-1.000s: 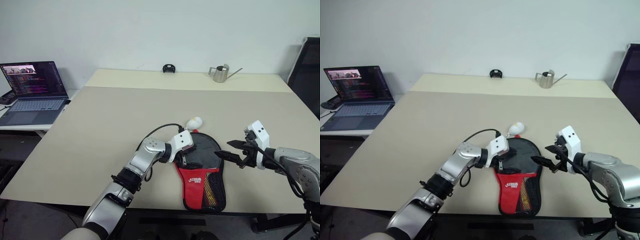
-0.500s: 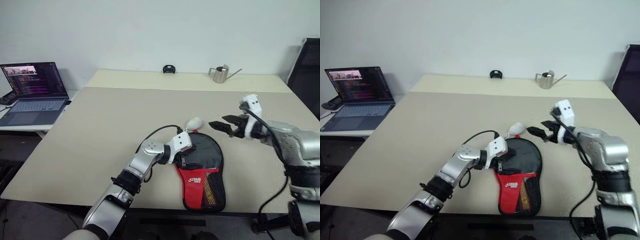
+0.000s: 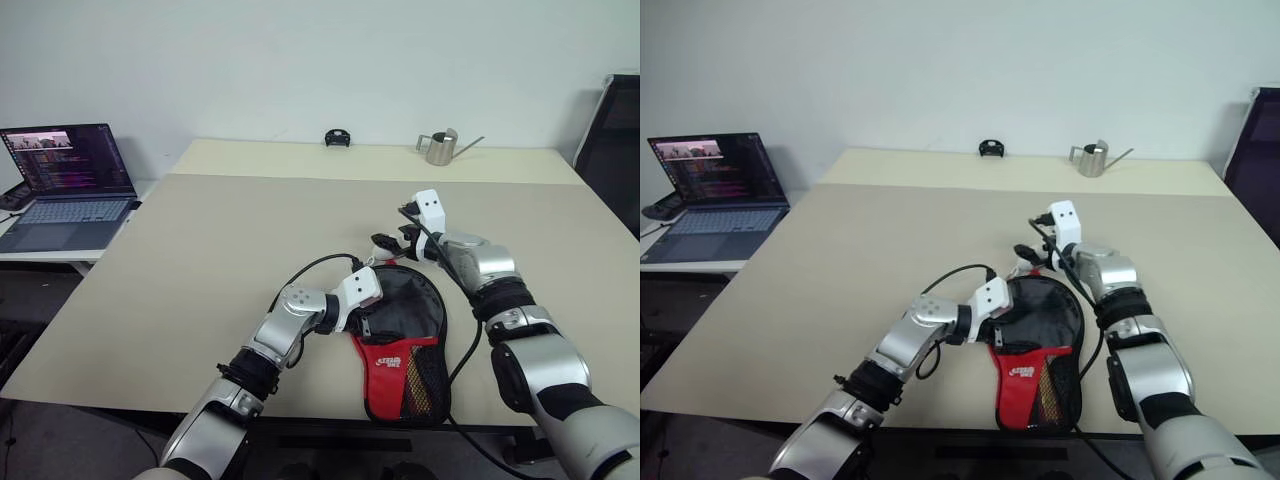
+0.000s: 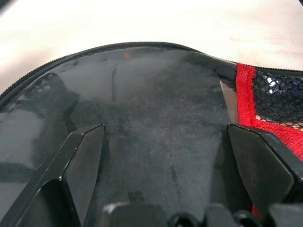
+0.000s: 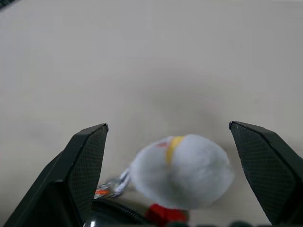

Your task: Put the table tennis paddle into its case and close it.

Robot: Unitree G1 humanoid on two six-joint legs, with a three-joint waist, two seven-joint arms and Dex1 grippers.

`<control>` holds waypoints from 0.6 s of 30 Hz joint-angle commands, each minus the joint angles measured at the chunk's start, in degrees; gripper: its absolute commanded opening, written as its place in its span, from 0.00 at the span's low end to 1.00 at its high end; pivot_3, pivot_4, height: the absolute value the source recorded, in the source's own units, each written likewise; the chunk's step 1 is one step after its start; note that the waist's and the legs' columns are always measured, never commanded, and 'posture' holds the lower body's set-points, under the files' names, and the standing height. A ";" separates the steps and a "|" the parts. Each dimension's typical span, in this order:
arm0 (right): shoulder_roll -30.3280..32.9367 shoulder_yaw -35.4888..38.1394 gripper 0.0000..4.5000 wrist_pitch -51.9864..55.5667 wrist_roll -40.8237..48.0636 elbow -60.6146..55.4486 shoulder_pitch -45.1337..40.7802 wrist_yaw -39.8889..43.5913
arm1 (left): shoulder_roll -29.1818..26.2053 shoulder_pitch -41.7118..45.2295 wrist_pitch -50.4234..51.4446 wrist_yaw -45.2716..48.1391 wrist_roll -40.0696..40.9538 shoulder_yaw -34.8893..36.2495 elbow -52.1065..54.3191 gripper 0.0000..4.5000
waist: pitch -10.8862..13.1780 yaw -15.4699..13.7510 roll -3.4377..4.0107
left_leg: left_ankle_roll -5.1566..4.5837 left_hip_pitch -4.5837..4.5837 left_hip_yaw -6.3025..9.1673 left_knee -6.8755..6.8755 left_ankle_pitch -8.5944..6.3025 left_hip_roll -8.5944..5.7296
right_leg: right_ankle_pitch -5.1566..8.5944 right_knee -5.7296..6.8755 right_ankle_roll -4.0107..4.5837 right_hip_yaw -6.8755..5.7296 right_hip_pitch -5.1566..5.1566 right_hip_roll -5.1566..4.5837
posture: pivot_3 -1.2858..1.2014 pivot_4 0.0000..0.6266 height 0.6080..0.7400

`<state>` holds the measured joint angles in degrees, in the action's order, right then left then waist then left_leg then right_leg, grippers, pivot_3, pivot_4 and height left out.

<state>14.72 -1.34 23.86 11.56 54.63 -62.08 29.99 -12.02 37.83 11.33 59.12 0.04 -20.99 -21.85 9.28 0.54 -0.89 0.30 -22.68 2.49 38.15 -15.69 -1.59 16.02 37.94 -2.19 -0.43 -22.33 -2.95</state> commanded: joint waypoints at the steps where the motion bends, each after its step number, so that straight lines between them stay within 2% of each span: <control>1: -0.82 1.07 1.00 -6.42 -2.25 5.77 -3.45 -1.16 | -0.85 -1.64 1.72 0.19 -1.33 -1.94 0.58 1.00 | 0.00 0.11 0.00 | 0.01 0.00 0.00 0.00 0.00 0.01 | 0.00 0.00 0.00 0.01 0.00 0.00 | 0.52 0.24 1.00; 10: -3.59 1.78 1.00 -11.37 -4.83 13.05 -4.96 -2.45 | -1.85 -1.95 2.25 -0.07 -1.56 -2.14 1.39 1.00 | -0.02 1.12 0.03 | 0.07 0.02 0.01 -0.02 0.04 0.02 | 0.02 0.06 0.03 0.11 0.00 -0.01 | 0.52 0.24 1.00; 13: -3.86 1.97 0.86 -11.88 -5.39 13.37 -5.02 -3.05 | -1.91 -1.62 1.83 -0.17 -1.85 -2.26 0.58 1.00 | -0.02 1.12 0.03 | 0.09 0.04 0.02 -0.02 0.05 0.02 | 0.02 0.09 0.03 0.11 0.00 -0.01 | 0.52 0.24 1.00; 18: -4.23 2.74 0.45 -11.95 -5.90 13.56 -4.93 -3.30 | -1.77 -1.19 1.16 -0.24 -2.24 -2.52 -0.72 1.00 | -0.02 1.12 0.04 | 0.10 0.07 0.01 -0.02 0.06 0.02 | 0.02 0.12 0.04 0.12 0.01 -0.01 | 0.52 0.24 1.00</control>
<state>10.72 0.27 13.17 5.73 68.40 -65.18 27.04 -13.36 37.44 12.00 58.82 -0.03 -21.02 -20.50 9.26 1.67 -0.85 0.40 -22.60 2.50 38.14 -15.63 -1.57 16.03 38.07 -2.15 -0.31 -22.32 -2.96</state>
